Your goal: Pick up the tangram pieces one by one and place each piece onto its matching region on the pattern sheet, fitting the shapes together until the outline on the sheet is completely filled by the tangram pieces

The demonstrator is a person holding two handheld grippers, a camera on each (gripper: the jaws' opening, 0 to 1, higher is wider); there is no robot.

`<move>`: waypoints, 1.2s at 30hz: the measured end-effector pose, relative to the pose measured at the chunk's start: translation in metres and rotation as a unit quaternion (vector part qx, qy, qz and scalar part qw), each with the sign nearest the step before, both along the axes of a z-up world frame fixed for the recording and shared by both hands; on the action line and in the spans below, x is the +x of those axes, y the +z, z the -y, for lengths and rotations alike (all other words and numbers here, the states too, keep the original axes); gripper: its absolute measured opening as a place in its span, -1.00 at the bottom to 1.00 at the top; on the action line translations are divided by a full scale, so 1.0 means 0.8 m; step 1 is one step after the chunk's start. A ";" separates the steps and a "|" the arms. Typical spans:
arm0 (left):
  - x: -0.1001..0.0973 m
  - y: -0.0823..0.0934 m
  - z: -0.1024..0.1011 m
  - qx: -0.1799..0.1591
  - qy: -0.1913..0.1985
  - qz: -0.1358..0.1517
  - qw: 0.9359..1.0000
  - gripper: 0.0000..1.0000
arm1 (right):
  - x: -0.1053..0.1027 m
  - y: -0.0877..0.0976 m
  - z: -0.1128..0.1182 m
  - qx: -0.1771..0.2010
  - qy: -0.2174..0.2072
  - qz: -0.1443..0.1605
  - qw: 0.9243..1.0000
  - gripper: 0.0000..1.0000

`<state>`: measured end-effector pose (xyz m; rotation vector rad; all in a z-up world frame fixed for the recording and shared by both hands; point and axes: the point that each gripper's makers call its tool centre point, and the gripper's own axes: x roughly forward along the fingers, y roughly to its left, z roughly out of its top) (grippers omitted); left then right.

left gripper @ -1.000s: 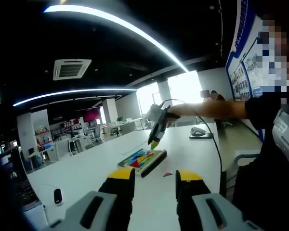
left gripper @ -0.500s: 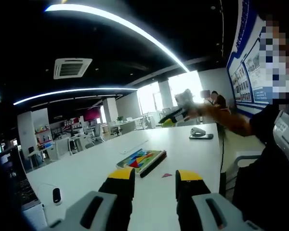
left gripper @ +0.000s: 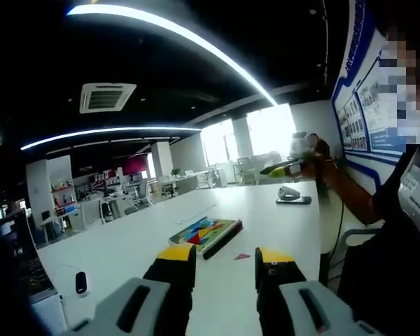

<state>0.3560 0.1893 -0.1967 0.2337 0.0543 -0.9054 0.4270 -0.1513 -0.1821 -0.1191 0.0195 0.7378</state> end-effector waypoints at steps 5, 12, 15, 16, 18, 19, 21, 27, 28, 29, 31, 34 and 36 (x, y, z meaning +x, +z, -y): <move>0.002 0.002 -0.001 -0.003 0.004 0.002 1.000 -0.30 | -0.005 -0.022 0.004 0.008 0.004 -0.021 1.000 -0.22; 0.007 0.004 -0.001 -0.009 0.004 0.002 1.000 -0.30 | -0.011 -0.018 -0.006 0.009 0.012 -0.011 1.000 -0.22; 0.009 0.004 0.000 -0.010 0.006 0.000 1.000 -0.30 | -0.017 -0.016 -0.010 0.001 0.018 -0.005 1.000 -0.22; 0.009 0.003 0.000 -0.008 0.006 0.000 1.000 -0.30 | -0.018 -0.014 -0.010 0.000 0.019 -0.003 1.000 -0.22; 0.008 0.003 0.000 -0.006 0.006 -0.001 1.000 -0.30 | -0.022 -0.011 -0.008 -0.003 0.018 0.002 1.000 -0.22; 0.007 0.004 -0.001 -0.006 0.006 0.001 1.000 -0.30 | -0.023 -0.009 -0.007 -0.004 0.017 0.005 1.000 -0.22; 0.006 0.008 -0.002 -0.008 0.008 0.006 1.000 -0.30 | -0.026 -0.004 -0.004 -0.007 0.015 0.012 1.000 -0.22; 0.007 0.009 -0.001 -0.005 0.009 0.010 1.000 -0.30 | -0.026 0.003 0.003 -0.007 0.009 0.019 1.000 -0.23; 0.008 0.008 -0.001 -0.004 0.009 0.009 1.000 -0.30 | -0.026 0.004 0.004 -0.007 0.009 0.020 1.000 -0.23; 0.008 0.007 0.000 -0.003 0.008 0.008 1.000 -0.30 | -0.026 0.005 0.004 -0.007 0.008 0.021 1.000 -0.23; 0.010 0.005 -0.001 -0.004 0.009 0.005 1.000 -0.30 | -0.027 0.005 0.004 -0.009 0.009 0.022 1.000 -0.24; 0.011 0.004 -0.002 -0.004 0.010 0.002 1.000 -0.30 | -0.025 0.003 0.003 -0.011 0.009 0.020 1.000 -0.24; 0.011 0.004 -0.003 -0.006 0.011 0.003 1.000 -0.30 | -0.024 0.002 0.003 -0.012 0.009 0.018 1.000 -0.24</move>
